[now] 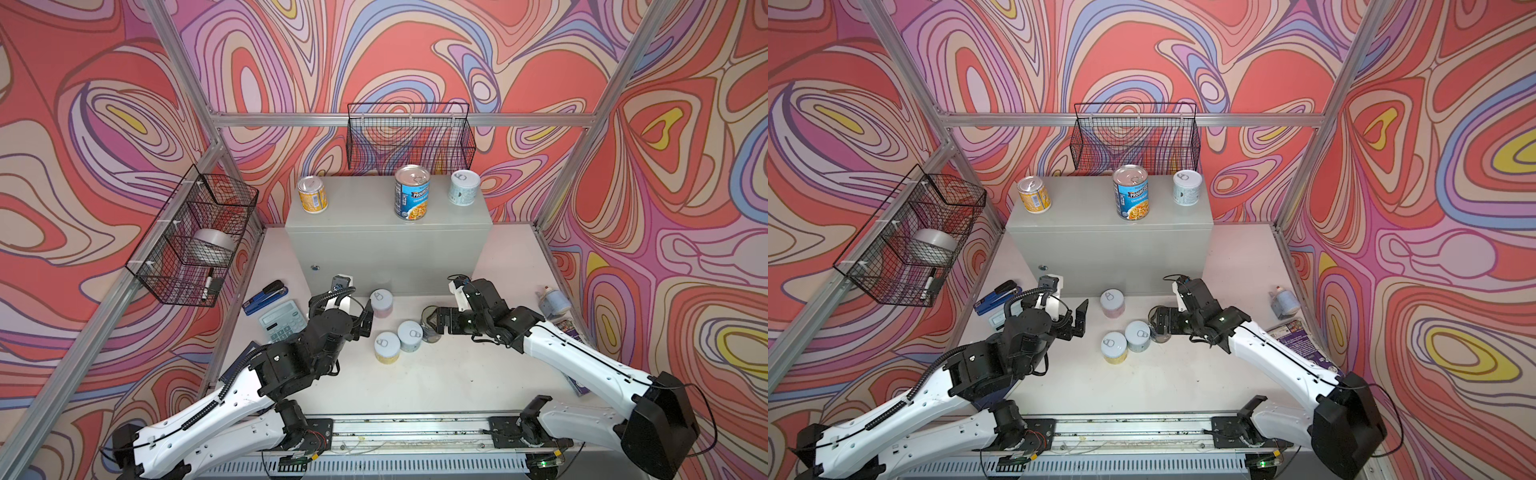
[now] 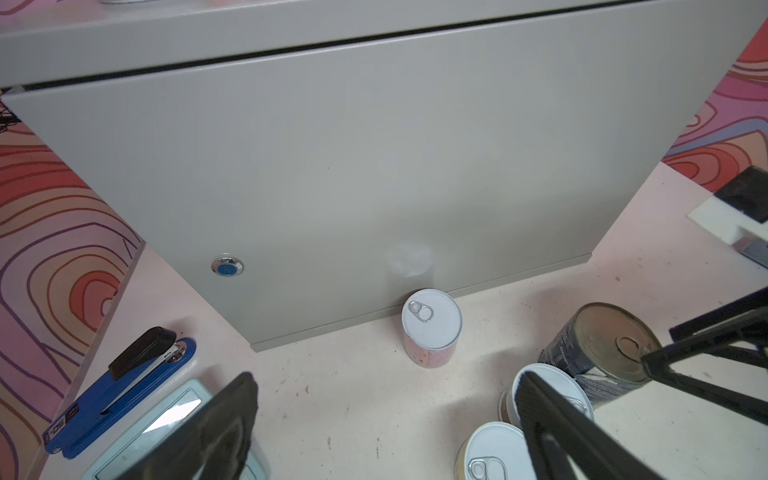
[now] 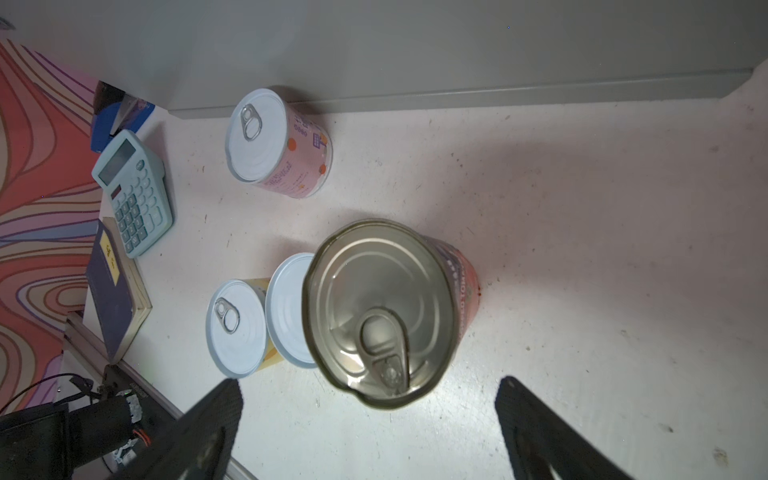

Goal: Place and organize the canned foods onto the counter

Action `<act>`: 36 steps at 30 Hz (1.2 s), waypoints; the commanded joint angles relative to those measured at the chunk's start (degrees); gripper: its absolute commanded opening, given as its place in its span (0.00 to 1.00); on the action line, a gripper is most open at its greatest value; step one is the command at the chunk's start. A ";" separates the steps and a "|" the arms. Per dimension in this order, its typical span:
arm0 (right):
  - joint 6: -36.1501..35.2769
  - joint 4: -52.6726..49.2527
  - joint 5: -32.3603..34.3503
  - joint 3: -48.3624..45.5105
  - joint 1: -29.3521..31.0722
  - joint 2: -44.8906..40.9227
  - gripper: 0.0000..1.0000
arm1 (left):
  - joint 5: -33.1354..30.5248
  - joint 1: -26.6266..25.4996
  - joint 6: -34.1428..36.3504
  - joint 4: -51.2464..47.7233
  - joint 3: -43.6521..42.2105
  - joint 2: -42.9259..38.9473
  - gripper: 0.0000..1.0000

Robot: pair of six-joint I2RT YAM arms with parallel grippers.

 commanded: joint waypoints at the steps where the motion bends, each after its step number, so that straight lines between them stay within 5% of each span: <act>1: 0.98 2.05 3.31 1.58 1.93 1.72 0.98 | 1.06 -0.07 -1.54 -2.07 -0.84 -1.20 1.00; 10: 0.95 1.19 11.75 3.31 5.69 5.39 0.96 | 0.71 -0.06 -2.58 -5.42 -1.71 -2.84 1.00; 27: -1.73 -4.00 17.76 8.30 7.99 12.74 0.89 | 0.01 -0.05 -2.77 -7.04 -3.64 -4.07 1.00; 36: -2.16 -5.70 20.91 9.29 8.43 15.35 0.72 | -0.71 -0.07 -2.38 -8.32 -4.27 -4.91 1.00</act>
